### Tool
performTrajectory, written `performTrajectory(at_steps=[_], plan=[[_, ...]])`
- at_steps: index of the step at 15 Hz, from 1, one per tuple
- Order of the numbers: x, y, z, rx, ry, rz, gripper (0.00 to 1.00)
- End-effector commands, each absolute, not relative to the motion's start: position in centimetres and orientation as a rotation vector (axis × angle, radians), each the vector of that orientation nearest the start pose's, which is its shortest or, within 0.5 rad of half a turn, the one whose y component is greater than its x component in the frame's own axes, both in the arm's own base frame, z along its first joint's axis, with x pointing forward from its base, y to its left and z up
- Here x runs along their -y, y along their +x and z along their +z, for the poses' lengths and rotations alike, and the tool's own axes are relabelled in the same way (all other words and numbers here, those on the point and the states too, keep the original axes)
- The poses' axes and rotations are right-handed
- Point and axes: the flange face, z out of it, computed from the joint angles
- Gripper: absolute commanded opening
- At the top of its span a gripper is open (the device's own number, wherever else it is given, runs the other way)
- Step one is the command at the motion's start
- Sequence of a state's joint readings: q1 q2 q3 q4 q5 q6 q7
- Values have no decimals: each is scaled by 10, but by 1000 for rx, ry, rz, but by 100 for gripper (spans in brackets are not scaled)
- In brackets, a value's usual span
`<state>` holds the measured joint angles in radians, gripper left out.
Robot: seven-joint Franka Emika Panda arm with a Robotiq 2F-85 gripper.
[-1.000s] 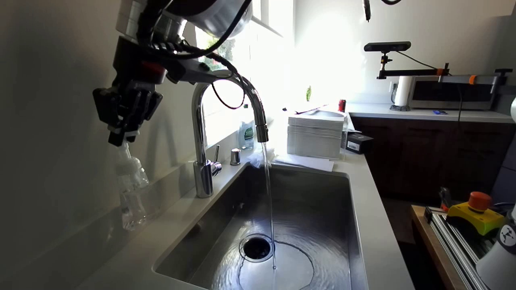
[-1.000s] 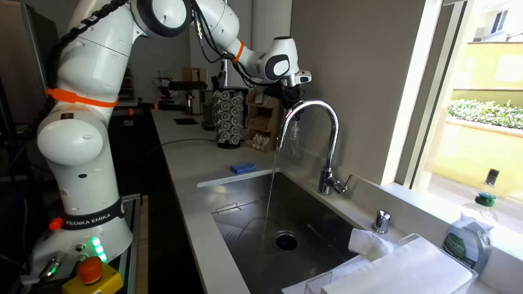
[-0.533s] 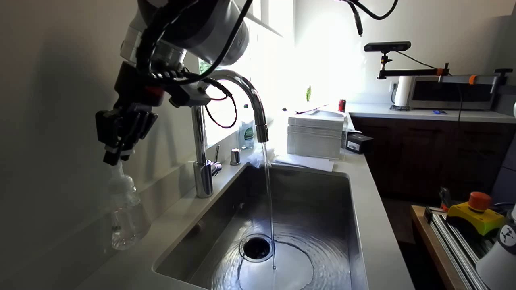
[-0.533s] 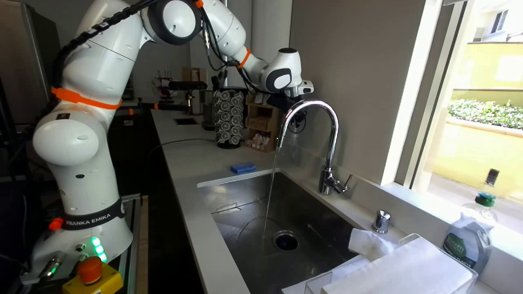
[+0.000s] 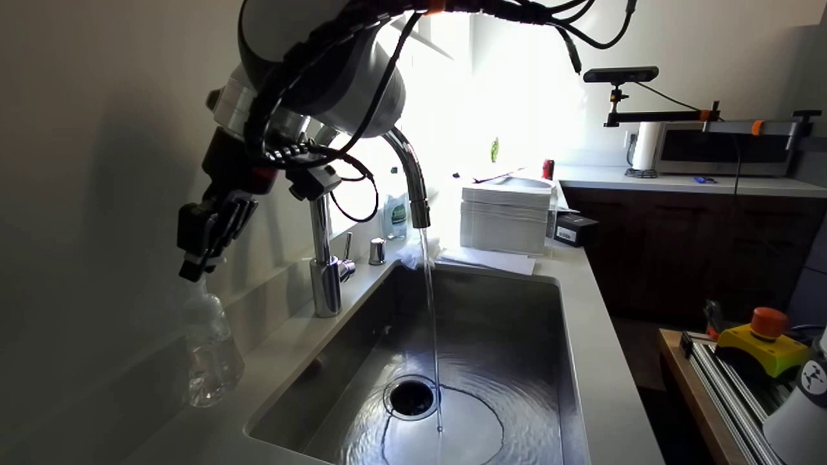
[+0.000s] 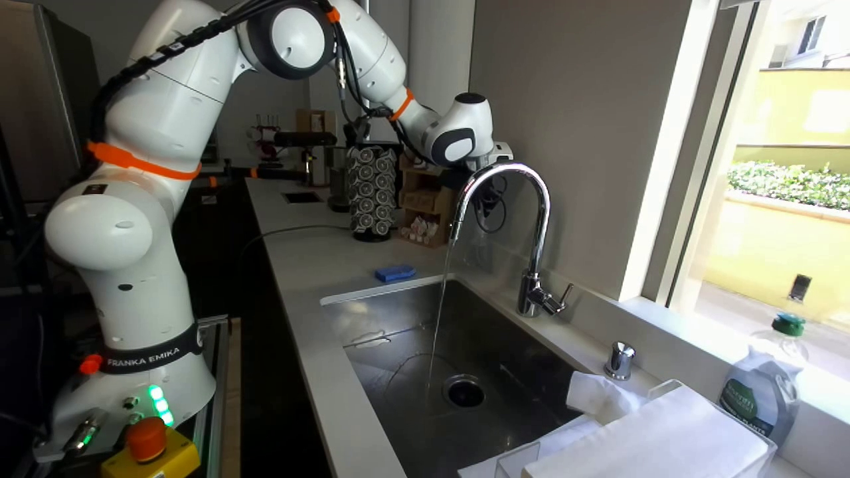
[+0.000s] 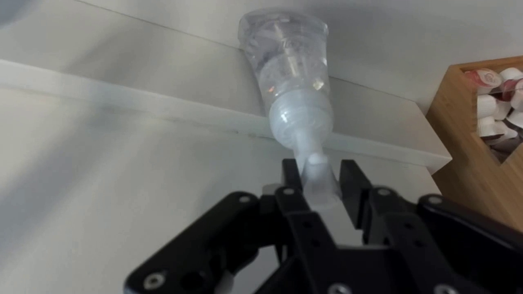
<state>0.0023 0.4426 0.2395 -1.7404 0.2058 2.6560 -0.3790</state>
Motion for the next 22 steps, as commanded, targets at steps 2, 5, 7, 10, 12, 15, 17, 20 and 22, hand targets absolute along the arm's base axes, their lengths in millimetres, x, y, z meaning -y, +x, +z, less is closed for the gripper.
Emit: performTrajectory(at_steps=[2, 5, 7, 10, 12, 15, 17, 20, 22], plan=[[-139, 678, 373, 645, -2770, -754, 7], [-137, 676, 366, 672, -2770, -756, 7], [-137, 675, 363, 683, -2768, -757, 7], [-136, 673, 359, 695, -2765, -764, 32], [-136, 673, 358, 699, -2762, -774, 57], [-136, 674, 359, 697, -2756, -787, 73], [-137, 674, 360, 697, -2752, -789, 88], [-140, 670, 366, 684, -2751, -772, 100], [-143, 667, 371, 649, -2761, -759, 100]])
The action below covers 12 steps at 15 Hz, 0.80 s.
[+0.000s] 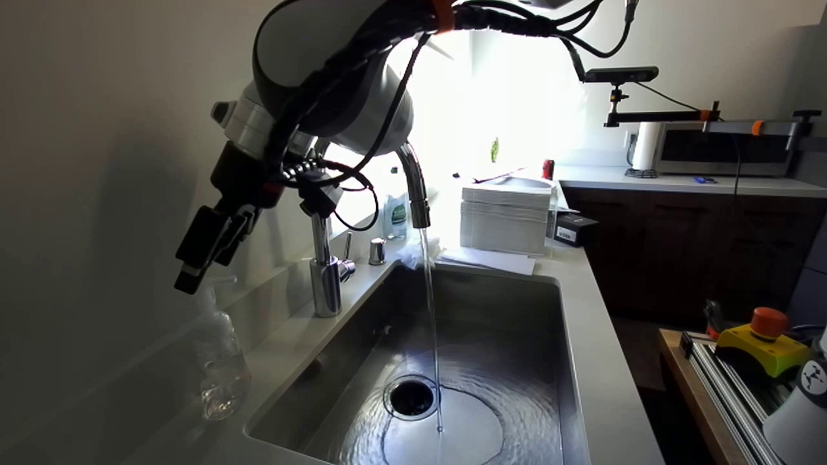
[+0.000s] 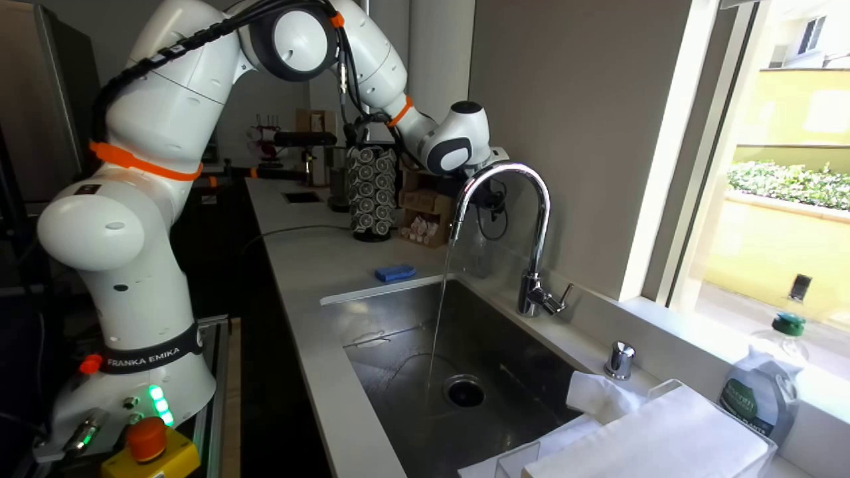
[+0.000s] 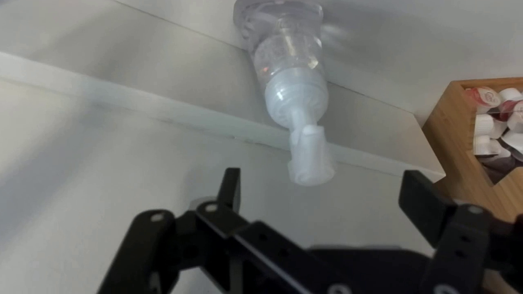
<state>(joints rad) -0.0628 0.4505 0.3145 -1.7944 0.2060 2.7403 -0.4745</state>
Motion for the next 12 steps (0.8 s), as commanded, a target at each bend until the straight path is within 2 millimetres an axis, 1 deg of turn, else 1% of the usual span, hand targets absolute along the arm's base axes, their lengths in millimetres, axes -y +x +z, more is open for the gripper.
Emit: performTrajectory(at_steps=[1, 4, 8, 12], plan=[[-144, 665, 374, 633, -2762, -762, 100], [-146, 662, 387, 586, -2779, -752, 100], [-153, 652, 404, 531, -2807, -735, 100], [-167, 642, 431, 407, -2808, -770, 100]])
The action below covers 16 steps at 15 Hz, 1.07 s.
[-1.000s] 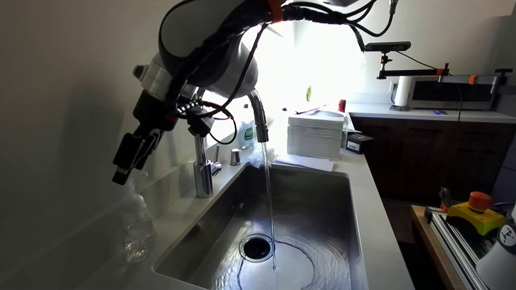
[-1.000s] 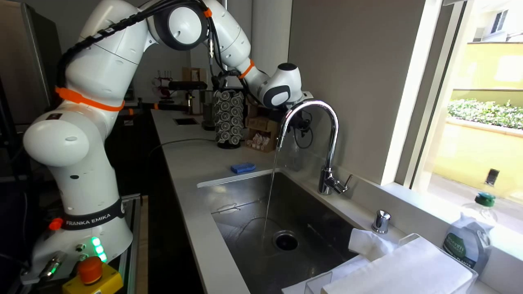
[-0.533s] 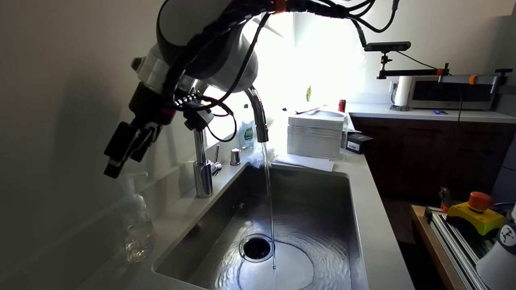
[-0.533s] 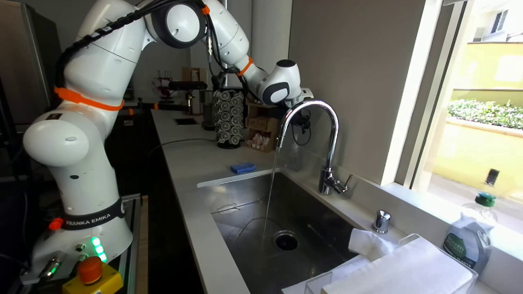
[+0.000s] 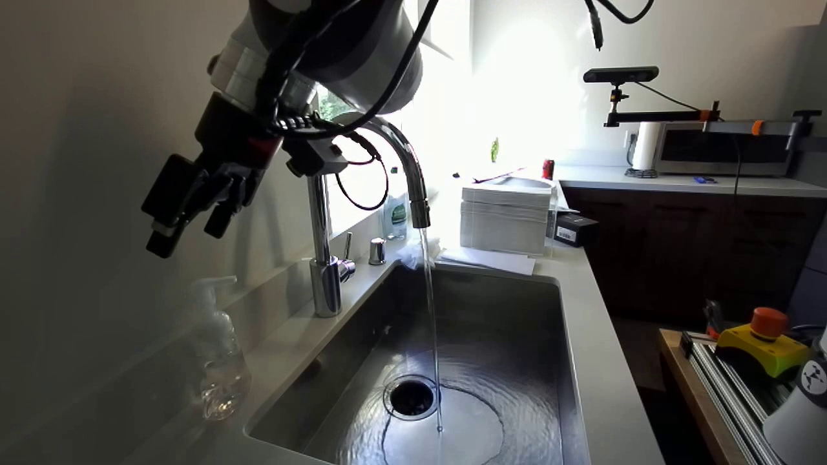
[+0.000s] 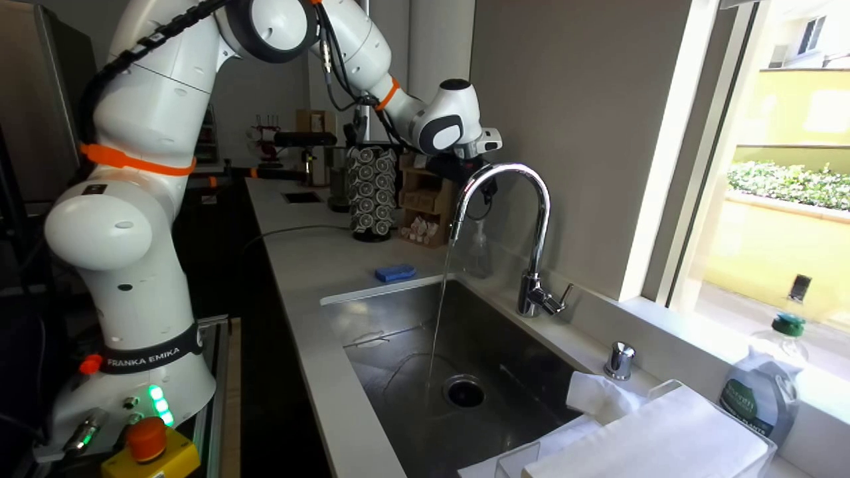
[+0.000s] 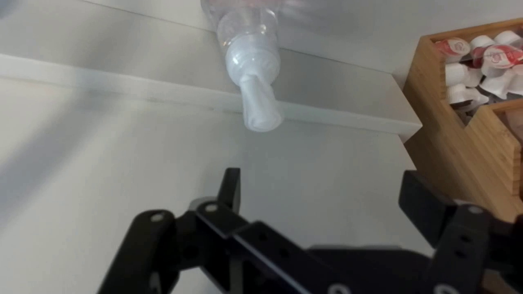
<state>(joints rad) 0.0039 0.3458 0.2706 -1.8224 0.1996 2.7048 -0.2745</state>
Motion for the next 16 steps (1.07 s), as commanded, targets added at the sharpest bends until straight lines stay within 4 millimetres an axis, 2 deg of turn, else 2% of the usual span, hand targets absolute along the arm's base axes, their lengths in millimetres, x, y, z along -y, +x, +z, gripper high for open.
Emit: performTrajectory(at_steps=[1, 9, 13, 16], plan=[[-170, 640, 440, 368, -2808, -778, 100], [-173, 617, 522, 121, -2854, -818, 100], [-164, 597, 579, 16, -2935, -777, 100], [-148, 578, 624, -60, -3024, -712, 100]])
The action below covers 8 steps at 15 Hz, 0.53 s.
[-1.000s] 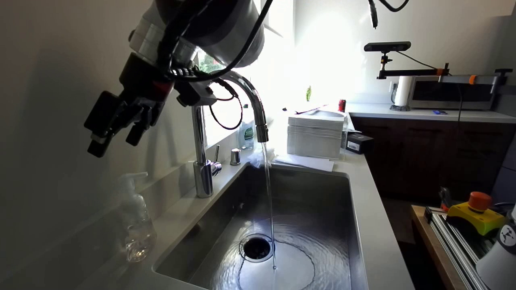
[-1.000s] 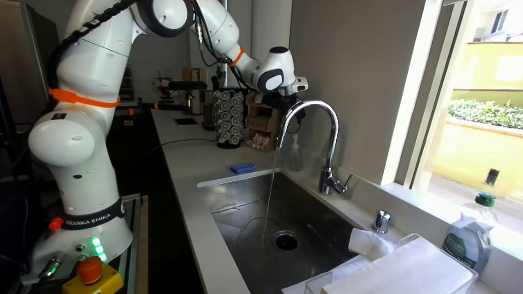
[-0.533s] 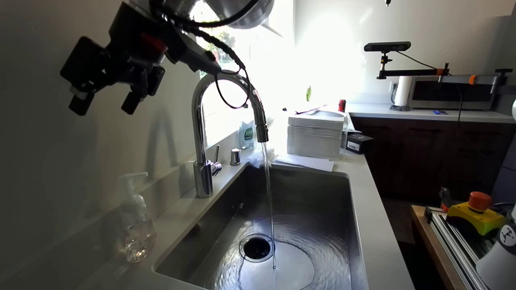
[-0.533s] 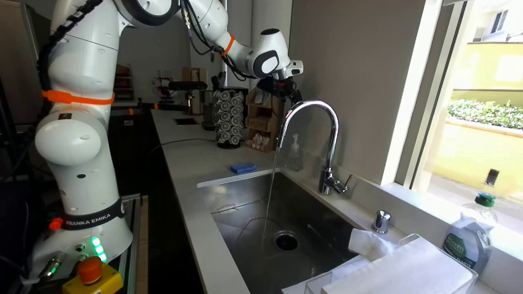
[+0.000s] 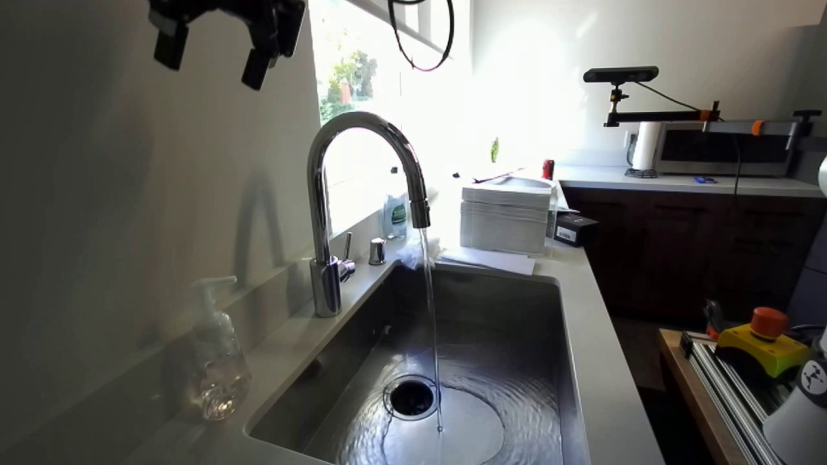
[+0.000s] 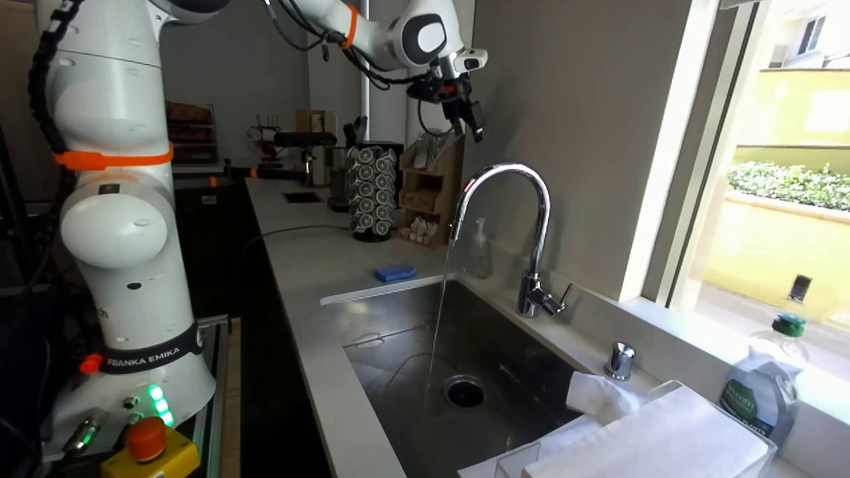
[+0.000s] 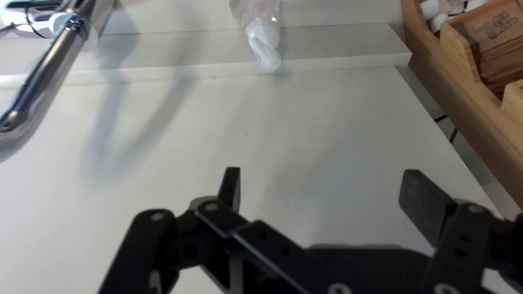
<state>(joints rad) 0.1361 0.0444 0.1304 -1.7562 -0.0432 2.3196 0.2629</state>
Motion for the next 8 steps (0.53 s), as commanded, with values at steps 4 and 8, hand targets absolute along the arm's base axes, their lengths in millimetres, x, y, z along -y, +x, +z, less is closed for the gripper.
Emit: performTrajectory(at_steps=[4, 8], plan=[[-134, 568, 646, -72, -3053, -661, 100], [-117, 558, 663, -117, -3070, -646, 100]])
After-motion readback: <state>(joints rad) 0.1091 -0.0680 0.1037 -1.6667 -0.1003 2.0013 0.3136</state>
